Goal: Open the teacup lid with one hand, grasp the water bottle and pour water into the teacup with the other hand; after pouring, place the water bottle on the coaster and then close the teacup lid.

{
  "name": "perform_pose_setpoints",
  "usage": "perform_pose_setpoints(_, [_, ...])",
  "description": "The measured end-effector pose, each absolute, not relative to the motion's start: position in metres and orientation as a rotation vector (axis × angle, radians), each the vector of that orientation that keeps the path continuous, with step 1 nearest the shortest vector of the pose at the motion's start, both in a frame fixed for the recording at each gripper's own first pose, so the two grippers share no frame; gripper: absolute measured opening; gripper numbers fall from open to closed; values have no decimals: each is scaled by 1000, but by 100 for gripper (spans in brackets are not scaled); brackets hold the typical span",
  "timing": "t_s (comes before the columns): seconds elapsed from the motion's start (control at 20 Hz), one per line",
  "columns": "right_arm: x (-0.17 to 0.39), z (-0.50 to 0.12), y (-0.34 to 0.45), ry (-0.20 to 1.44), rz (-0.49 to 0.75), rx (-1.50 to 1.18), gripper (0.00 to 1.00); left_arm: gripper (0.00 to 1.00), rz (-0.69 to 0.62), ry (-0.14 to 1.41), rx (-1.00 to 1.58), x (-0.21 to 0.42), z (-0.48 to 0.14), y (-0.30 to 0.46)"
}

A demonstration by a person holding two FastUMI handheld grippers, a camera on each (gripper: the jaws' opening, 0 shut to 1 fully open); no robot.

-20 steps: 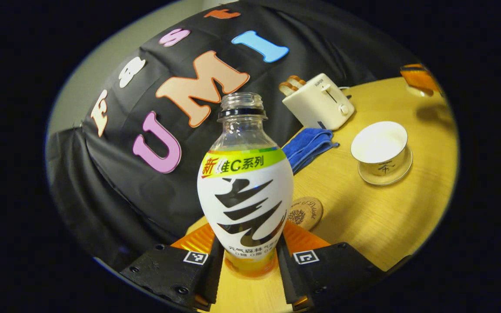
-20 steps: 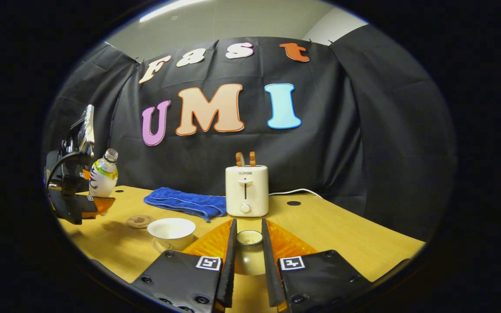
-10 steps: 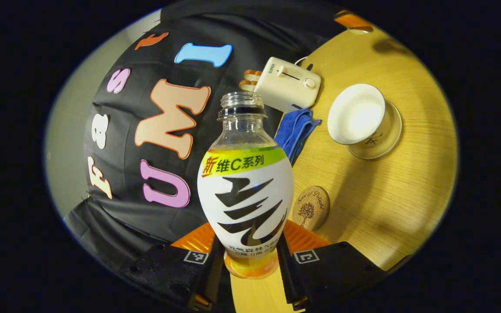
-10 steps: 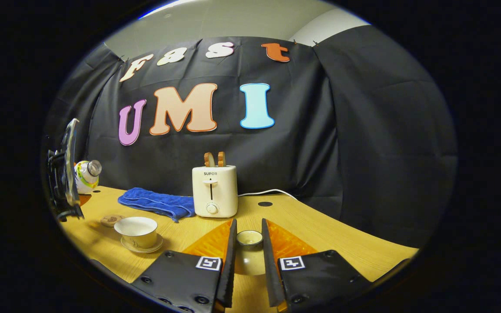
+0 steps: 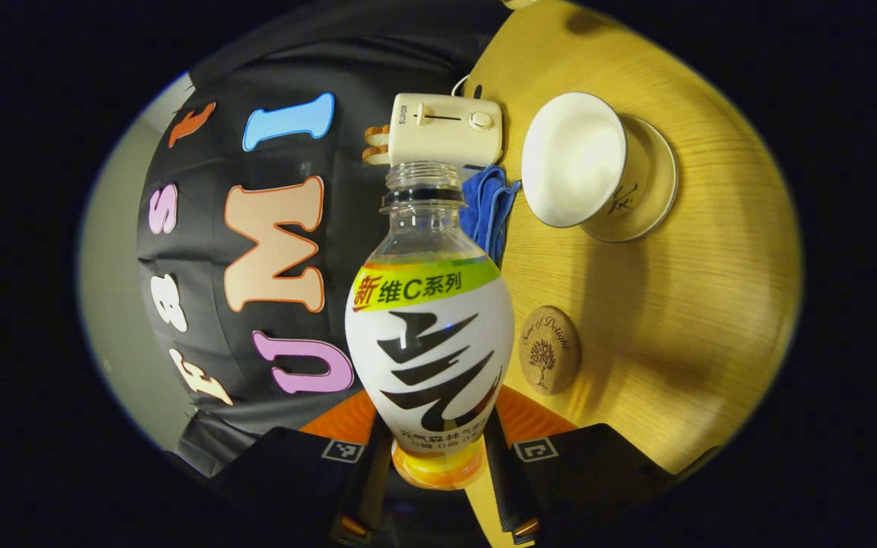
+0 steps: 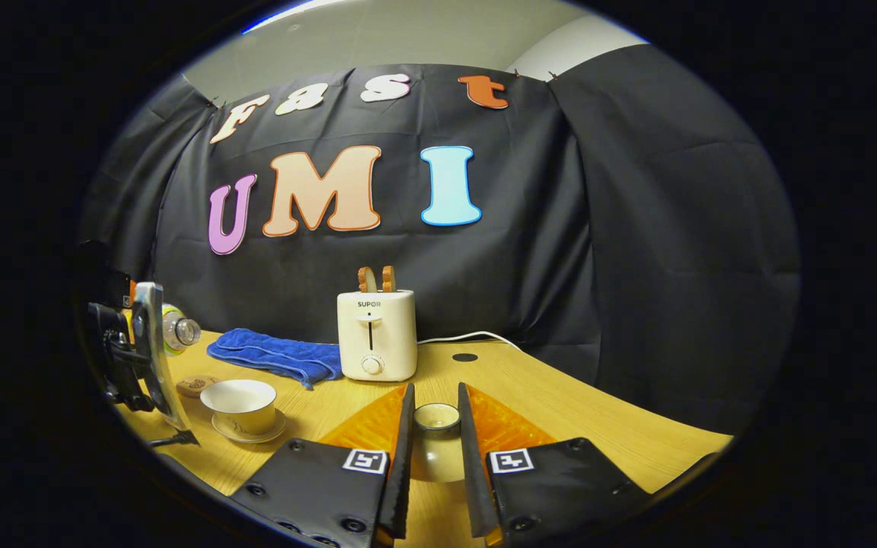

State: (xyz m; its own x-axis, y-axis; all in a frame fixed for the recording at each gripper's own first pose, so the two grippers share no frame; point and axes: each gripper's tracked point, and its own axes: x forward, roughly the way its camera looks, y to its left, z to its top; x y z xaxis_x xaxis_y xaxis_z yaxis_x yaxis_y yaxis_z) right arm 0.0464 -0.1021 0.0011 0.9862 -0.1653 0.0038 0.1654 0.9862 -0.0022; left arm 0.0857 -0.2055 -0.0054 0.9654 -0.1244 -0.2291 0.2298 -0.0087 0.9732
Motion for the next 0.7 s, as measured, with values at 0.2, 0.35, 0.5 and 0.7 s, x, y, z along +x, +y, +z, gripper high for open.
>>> perform_pose_setpoints(0.2, [47, 1, -102, -4, -166, -3, 34, 56, -268, 85, 1630, 90, -5, -202])
perform_pose_setpoints(0.35, [47, 1, -102, -4, -165, -3, 34, 56, -265, 83, 1662, 91, -4, -200])
perform_pose_setpoints(0.5, [47, 1, -102, -4, -165, -3, 35, 56, -251, 69, 1714, 93, 0, -198])
perform_pose_setpoints(0.7, [47, 1, -102, -5, -165, -3, 35, 56, -240, 26, 1788, 98, 10, -203])
